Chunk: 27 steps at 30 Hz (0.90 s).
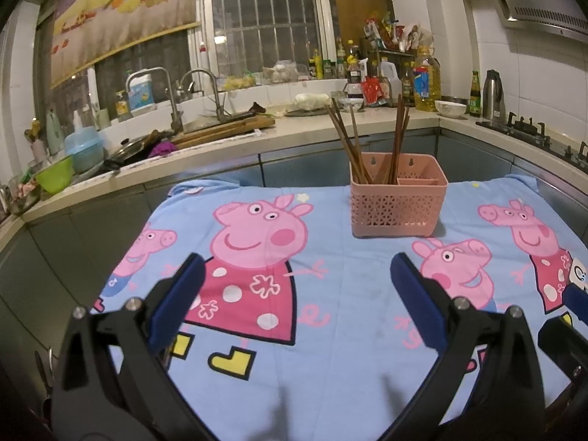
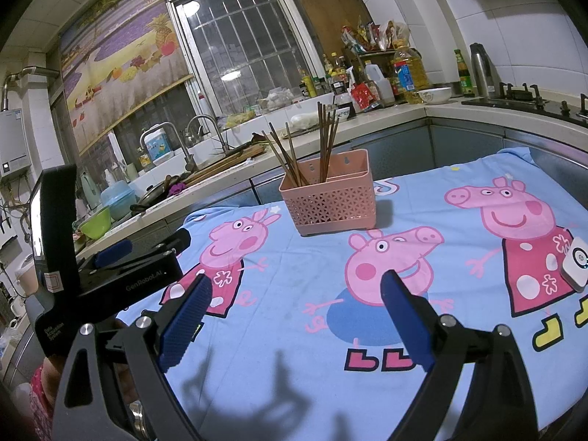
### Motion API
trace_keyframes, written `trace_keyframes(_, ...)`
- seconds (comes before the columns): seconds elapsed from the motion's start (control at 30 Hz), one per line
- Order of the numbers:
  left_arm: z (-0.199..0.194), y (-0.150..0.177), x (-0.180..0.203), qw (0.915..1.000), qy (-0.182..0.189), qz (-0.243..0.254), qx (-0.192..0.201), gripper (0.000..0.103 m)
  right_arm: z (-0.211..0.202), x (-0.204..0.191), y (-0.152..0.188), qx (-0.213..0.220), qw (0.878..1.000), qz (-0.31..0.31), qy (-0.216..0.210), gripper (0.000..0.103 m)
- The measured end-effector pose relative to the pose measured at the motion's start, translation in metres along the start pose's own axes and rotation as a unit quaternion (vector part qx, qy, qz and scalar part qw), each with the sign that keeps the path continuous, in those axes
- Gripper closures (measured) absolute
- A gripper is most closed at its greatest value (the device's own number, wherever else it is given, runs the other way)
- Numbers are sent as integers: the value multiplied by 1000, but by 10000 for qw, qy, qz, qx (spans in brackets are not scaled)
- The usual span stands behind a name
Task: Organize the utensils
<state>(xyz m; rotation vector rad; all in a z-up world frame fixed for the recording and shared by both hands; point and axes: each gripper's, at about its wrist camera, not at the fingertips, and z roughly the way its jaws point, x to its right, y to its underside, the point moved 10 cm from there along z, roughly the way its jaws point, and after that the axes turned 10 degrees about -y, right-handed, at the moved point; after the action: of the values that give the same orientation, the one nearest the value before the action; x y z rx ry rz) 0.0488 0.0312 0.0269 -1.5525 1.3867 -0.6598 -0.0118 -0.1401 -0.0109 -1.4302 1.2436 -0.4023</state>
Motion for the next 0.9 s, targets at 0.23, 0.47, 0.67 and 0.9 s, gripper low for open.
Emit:
trace_keyframes(0.23,-2,-1,-1,10000,-41,6,16,6,0,-1,0,8,10000,4,3,44)
trace_keyframes(0.47,-1,-7,-8,9999,-155,-1,67,6,0,0,0,1,10000,-2,0,44)
trace_keyframes(0.67,-3,-6,-7,9997,-221,27,102,6,0,-1,0,-2,10000,-8,-3,44)
trace_keyframes(0.9,0,-3,-3,9996,-258,125,26,6,0,-1,0,-1,10000,0,2,44)
